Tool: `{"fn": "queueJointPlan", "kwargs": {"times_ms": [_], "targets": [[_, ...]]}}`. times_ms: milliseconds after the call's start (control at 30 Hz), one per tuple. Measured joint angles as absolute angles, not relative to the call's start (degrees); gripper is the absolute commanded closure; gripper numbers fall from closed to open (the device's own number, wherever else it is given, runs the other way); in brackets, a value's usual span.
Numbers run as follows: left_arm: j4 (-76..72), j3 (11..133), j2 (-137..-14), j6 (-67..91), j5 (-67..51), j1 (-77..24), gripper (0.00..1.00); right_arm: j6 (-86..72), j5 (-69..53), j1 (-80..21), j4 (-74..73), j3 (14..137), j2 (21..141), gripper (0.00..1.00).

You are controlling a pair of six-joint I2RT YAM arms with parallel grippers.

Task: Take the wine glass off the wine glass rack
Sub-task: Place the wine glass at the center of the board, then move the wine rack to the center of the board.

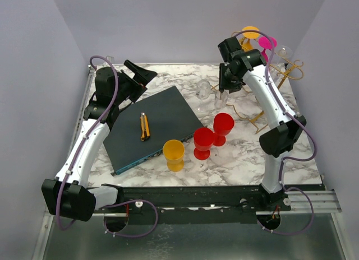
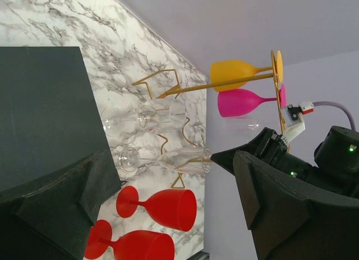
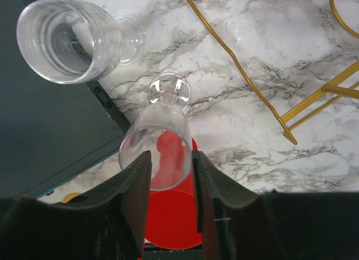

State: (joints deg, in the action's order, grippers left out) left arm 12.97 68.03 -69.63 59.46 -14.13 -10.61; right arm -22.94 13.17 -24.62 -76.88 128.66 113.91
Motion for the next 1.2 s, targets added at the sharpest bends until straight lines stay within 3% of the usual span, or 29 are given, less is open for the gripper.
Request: {"fn": "queueJointPlan", "kwargs": {"times_ms": [367, 567, 733, 1200], "targets": [[13.1, 68.8, -69.6, 58.9, -14.7, -10.6, 0.01, -24.5, 13.2, -24.6, -79.7, 131.5, 111.9, 0.38], [13.4, 70.7, -70.6, 58.9, -15.5, -11.0, 0.01, -25.3, 13.1, -24.6, -79.6, 135.2, 107.1, 0.17], [13.4, 74.1, -72.9, 58.7, -15.4, -14.1, 0.01, -25.5, 13.1, -23.6, -75.7, 135.9, 99.7, 0.11], [13.4, 83.6, -80.6, 57.4, -14.4, -23.2, 0.02, -26.5, 0.4, 8.8, -62.0, 137.8, 96.1, 0.09]]}}
